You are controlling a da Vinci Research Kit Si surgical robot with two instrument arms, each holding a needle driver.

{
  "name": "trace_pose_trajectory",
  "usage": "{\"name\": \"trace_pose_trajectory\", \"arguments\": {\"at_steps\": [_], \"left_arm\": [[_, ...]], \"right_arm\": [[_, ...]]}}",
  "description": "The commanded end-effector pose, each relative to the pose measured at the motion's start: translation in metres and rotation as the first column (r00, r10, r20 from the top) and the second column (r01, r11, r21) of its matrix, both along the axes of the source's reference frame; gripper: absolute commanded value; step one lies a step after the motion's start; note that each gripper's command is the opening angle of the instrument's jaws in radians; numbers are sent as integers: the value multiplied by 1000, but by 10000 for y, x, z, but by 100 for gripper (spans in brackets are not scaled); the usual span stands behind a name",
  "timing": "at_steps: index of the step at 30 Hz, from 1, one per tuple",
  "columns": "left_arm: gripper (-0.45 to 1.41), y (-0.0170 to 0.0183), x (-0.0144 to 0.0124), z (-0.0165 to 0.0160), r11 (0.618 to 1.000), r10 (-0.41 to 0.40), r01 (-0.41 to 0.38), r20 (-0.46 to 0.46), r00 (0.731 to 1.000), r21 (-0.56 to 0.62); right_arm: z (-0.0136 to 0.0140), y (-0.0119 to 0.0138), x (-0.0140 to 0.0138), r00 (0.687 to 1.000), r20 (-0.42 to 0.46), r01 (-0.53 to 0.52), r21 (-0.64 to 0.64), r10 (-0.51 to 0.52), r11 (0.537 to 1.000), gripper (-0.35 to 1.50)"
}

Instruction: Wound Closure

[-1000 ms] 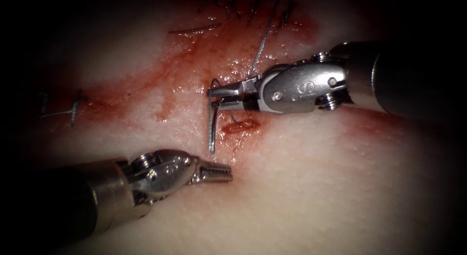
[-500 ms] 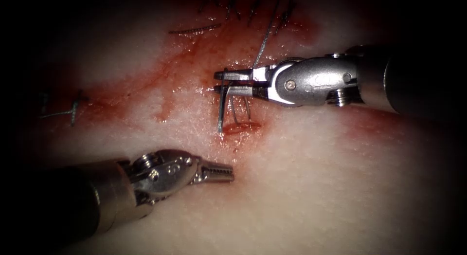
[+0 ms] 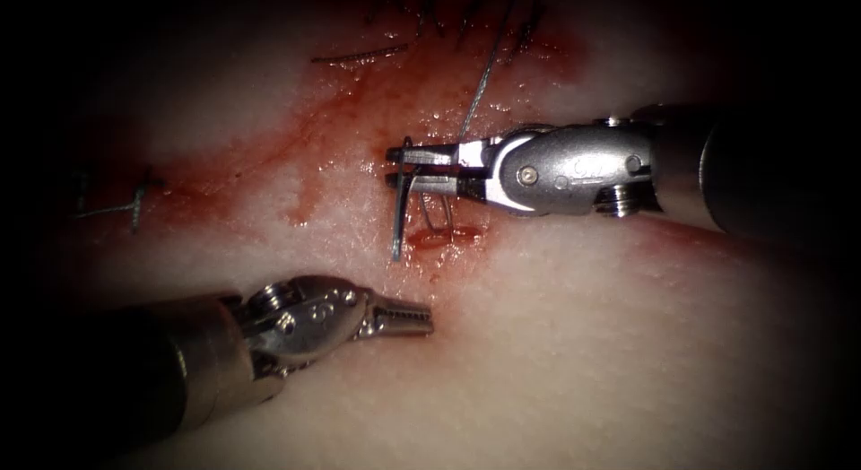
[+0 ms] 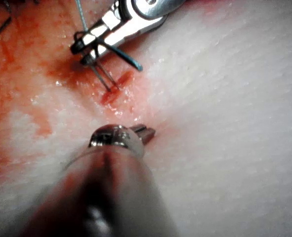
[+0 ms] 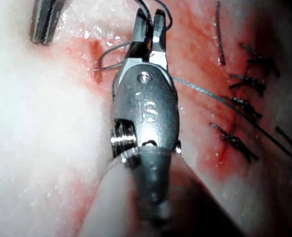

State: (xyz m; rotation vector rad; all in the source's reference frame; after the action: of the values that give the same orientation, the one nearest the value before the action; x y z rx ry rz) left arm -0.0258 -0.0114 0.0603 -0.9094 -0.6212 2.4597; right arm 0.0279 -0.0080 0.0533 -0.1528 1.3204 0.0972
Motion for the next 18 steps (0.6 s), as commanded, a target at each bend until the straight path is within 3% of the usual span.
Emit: {"name": "trace_pose_trajectory", "arguments": {"at_steps": [1,18], "left_arm": [[16,-2,-6,6,1000,1,-1,1,1000,1],[16,0,-21,6,1000,-19,19,3,1000,-2]], "right_arm": [[8,-2,8,1000,1,-3,-2,3,1000,-35],[11,1,-4,988,15,-156,138,155,978,-35]]}}
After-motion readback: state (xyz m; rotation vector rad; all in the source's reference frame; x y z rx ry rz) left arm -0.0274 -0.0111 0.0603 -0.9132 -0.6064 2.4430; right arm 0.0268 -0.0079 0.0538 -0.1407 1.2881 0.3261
